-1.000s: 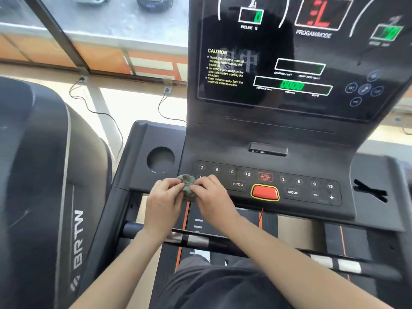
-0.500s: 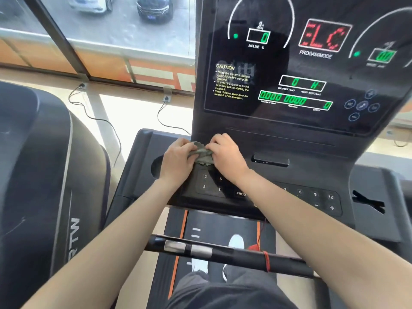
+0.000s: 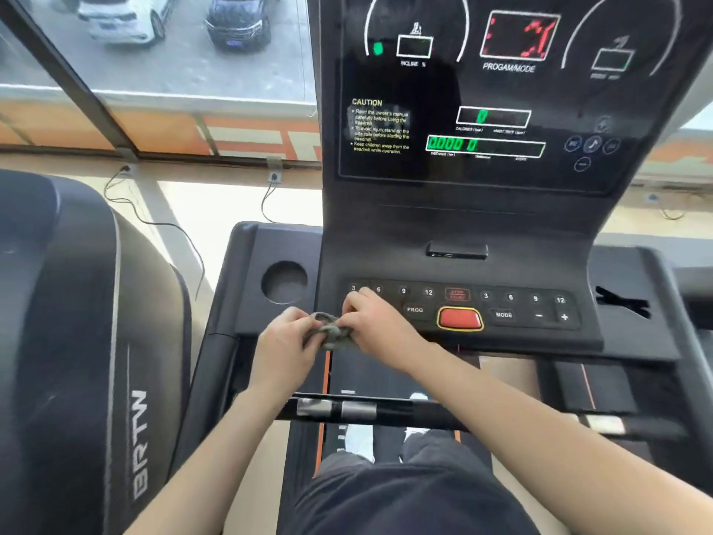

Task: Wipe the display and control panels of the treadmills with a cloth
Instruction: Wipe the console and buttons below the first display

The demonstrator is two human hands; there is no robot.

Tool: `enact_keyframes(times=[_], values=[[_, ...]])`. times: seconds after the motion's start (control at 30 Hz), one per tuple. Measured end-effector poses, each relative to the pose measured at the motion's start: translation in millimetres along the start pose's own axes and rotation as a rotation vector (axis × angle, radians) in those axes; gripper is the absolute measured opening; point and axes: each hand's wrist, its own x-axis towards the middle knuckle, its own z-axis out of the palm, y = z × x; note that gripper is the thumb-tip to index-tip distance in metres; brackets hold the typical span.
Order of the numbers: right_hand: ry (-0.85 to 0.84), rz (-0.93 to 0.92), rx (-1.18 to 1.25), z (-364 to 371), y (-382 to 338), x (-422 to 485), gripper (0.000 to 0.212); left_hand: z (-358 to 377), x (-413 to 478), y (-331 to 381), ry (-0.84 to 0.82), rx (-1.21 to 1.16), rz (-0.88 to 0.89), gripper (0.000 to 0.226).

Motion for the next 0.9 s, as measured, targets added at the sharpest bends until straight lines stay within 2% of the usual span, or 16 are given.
enact_keyframes(times=[0.07,0.13,0.23,0.3,0.4,0.5,0.57,0.63,0.7,0.8,0.9], values=[[-0.003,0.084,0.099,-4.0,-11.6,-23.0,0.014,0.2,-10.0,4.2,-0.075,-0.017,0.028,0.006],[-0.008,0.277,0.251,-11.8,-21.1,-45.8,0.019,1.1,-17.6,11.9,-0.149,-0.087,0.031,0.011],[0.085,0.617,0.676,-28.3,-32.0,-81.9,0.018,3.3,-23.8,24.4,-0.233,-0.332,-0.054,0.017],[0.185,0.778,0.895,-35.7,-37.8,-103.7,0.016,6.8,-25.0,37.5,-0.29,-0.496,-0.111,0.019],[0.346,0.919,1.212,-37.2,-47.6,-129.4,0.014,11.1,-28.8,68.4,-0.416,-0.707,-0.183,0.028],[0.477,0.975,1.398,-40.6,-52.7,-149.9,0.016,25.2,-35.7,92.4,-0.523,-0.775,-0.207,0.03],[0.502,0.94,1.447,-46.6,-52.9,-164.8,0.026,33.8,-38.3,109.2,-0.551,-0.795,-0.227,0.029],[0.49,0.881,1.358,-48.8,-52.7,-177.7,0.042,40.6,-38.5,123.3,-0.566,-0.864,-0.298,0.027],[0.532,0.885,1.231,-53.2,-53.5,-190.6,0.038,42.5,-40.7,142.1,-0.584,-0.925,-0.353,0.03],[0.601,0.954,1.17,-65.9,-55.7,-207.4,0.008,43.3,-46.9,161.5,-0.659,-0.867,-0.312,0.034],[0.659,1.037,1.13,-75.6,-66.2,-236.4,0.031,46.5,-66.9,171.4,-0.806,-0.859,-0.219,0.034]])
